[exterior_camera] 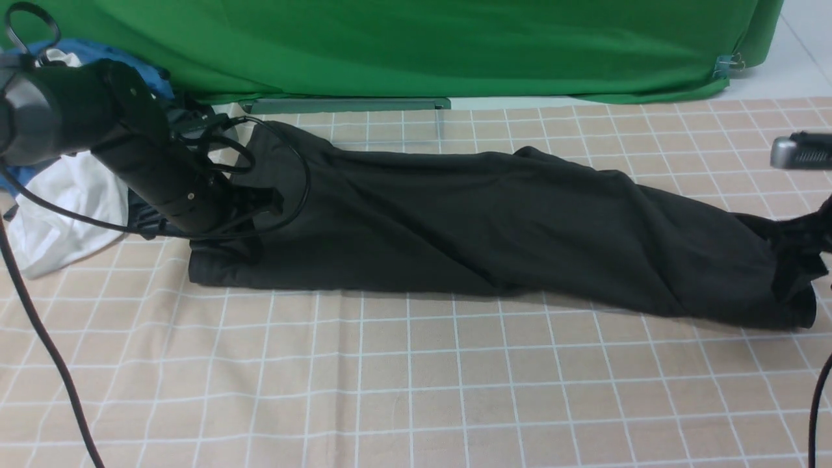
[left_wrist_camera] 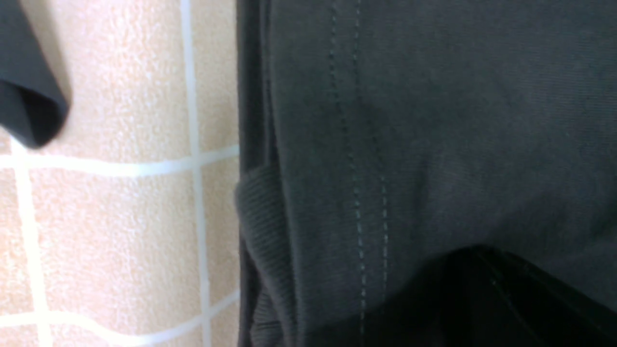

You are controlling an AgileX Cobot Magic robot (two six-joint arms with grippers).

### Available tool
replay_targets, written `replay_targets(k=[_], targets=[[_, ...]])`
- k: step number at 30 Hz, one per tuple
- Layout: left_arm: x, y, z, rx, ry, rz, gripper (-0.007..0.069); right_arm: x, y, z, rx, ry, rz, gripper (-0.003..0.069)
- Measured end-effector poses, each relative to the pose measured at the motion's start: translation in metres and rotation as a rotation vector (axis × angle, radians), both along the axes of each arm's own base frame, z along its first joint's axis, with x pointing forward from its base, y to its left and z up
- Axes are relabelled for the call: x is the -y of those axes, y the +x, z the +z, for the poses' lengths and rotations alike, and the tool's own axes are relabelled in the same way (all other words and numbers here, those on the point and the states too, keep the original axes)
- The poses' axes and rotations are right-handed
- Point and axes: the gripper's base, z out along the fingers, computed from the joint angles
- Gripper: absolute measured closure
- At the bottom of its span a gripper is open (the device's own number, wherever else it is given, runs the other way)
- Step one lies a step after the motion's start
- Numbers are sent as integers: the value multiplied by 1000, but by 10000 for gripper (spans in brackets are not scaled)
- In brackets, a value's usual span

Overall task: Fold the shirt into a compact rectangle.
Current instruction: 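Pull the folded dark garment lengthwise by its ends to straighten it flat on the table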

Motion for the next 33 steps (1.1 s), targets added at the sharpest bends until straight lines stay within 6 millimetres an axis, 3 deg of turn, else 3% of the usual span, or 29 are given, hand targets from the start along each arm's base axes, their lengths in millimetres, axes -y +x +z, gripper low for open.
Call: replay_targets(k=[4,6,7,8,9,10,12,21,30,33], targets=[[0,0,-1,-2,2,6,606,1,6,-25,-41,7,18,114],[0,0,-1,-2,2,6,606,1,8,-31,-42,18,43,167],[0,-1,-1,-2,3,6,606,0,8,-32,-41,25,67,216],[0,-1,-1,-2,2,8,606,-1,9,-33,-37,35,98,347],[0,-1,-1,-2,2,8,606,-1,9,-33,-37,35,102,369],[0,-1,-1,-1,3,8,606,-1,9,-30,-26,35,118,515],[0,0,-1,-1,3,8,606,1,10,-23,-23,34,129,582],[0,-1,-1,-6,3,14,606,31,13,19,-38,-68,80,587],[0,-3,-2,-32,-3,23,606,42,9,22,-65,-62,40,575],[0,-6,2,-61,-7,32,606,43,8,22,-73,-64,19,516]])
